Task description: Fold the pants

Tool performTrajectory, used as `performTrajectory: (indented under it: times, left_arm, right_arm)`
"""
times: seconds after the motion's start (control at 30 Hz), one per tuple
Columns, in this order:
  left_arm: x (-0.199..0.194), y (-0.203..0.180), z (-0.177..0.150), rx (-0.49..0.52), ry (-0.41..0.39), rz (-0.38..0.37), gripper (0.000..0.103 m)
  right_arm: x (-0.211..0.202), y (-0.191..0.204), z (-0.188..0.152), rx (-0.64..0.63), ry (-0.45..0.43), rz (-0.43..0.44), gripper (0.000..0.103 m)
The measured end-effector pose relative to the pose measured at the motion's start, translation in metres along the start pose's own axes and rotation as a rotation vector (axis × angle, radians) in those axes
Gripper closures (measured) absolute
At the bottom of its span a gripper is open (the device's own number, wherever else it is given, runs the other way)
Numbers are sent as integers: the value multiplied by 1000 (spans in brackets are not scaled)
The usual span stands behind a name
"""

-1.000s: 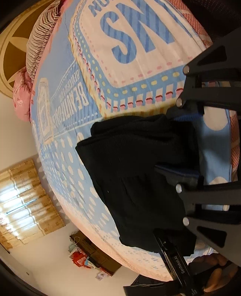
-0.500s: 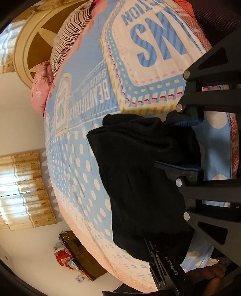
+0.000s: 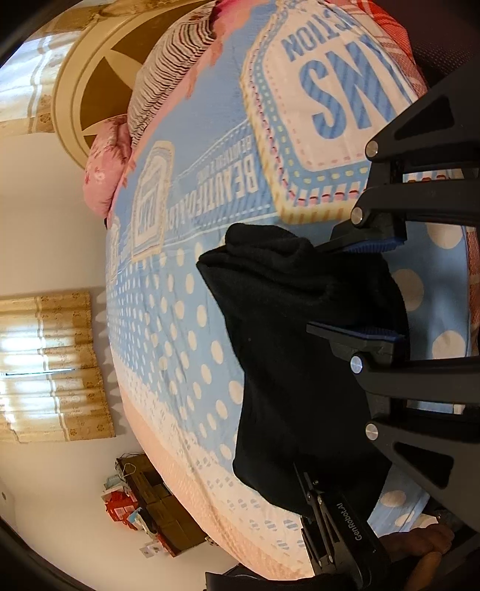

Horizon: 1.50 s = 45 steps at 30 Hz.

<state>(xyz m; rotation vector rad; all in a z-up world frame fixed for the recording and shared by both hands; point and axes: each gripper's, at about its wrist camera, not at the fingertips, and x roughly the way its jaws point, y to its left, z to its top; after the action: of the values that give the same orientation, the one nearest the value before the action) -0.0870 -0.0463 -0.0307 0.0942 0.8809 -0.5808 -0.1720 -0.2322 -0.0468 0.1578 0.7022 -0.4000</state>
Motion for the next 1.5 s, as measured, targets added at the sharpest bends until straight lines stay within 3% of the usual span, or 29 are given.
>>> performTrajectory:
  times: [0.87,1.0,1.13,1.33,1.43,1.5]
  left_arm:
    - [-23,42,26,-83,-81,54,74]
    - [-30,63,35,-110,-109,86,75]
    - [-41,90,47,-147,-154,140,88]
    - [-40,134,58,-211,-151,184,88]
    - [-43,151,56,-243,-121,134,81]
    - [-46,159,53,-268,-104,86,64]
  right_arm:
    - [0,56,46,-121,-70,104,70]
    - [3,81,64,-167,-103,143,70]
    - [10,114,83,-216,-139,185,70]
    - [15,136,98,-283,-148,184,71]
    - [17,119,90,-298,-128,132,72]
    - [20,100,81,-282,-95,108,72]
